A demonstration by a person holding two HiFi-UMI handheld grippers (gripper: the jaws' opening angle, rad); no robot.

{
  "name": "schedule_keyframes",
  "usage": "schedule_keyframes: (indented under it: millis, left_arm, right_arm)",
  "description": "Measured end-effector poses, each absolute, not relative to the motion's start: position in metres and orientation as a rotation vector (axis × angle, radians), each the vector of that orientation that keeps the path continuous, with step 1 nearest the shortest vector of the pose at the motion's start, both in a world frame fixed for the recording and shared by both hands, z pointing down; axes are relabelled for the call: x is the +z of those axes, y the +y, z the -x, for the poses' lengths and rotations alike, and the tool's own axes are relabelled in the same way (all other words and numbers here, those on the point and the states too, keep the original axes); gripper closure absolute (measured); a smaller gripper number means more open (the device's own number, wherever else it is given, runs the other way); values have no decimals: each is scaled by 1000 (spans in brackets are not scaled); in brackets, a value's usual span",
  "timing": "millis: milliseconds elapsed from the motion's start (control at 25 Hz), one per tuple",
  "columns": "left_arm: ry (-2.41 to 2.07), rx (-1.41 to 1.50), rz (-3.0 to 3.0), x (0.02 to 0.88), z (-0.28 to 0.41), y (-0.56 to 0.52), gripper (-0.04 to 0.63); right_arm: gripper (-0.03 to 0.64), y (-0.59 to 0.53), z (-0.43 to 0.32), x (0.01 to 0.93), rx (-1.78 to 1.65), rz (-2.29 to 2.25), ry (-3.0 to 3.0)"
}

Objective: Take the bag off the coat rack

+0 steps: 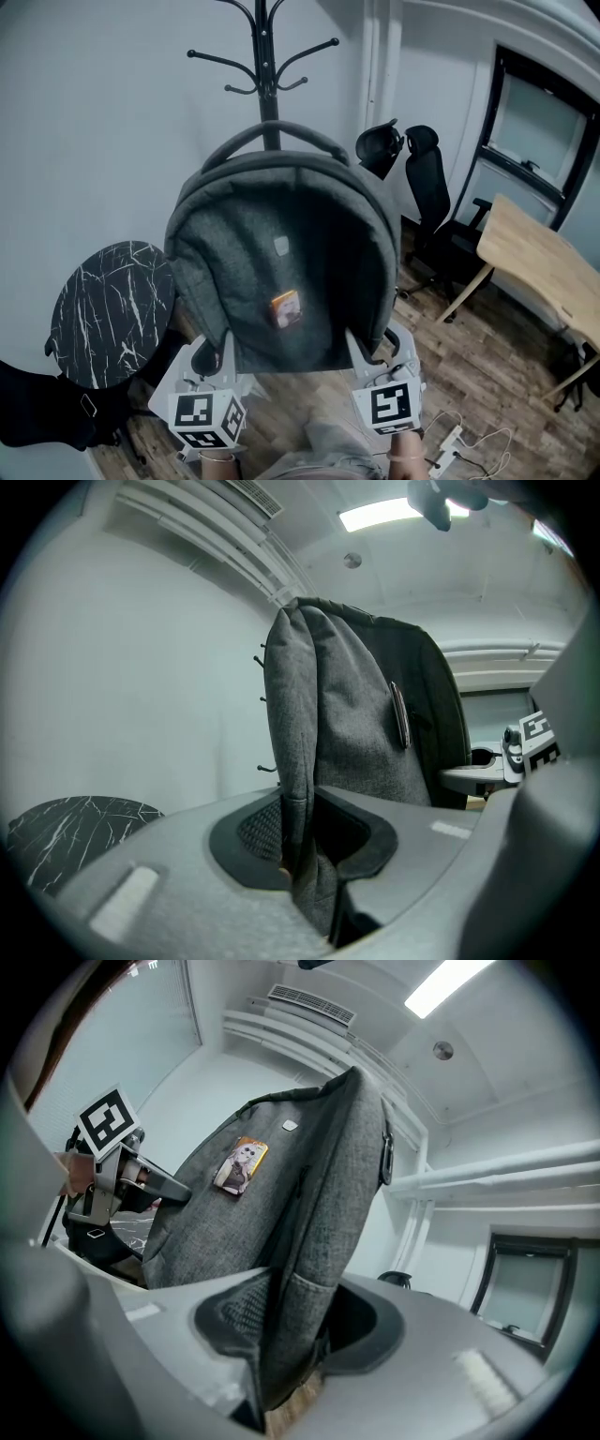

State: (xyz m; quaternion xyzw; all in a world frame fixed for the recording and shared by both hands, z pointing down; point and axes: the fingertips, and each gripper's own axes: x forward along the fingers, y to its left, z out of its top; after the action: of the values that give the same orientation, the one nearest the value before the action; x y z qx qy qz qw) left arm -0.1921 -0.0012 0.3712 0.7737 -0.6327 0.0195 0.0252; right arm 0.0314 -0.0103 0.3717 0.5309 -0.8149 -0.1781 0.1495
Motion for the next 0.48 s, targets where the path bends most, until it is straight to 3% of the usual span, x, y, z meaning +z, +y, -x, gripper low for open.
schedule_keyframes:
  millis: [480]
  left_arm:
    - [-1964,41,-2368,376,197,28,526]
  right_arm:
    - [474,15,-26,374,-511,-1508,-2338]
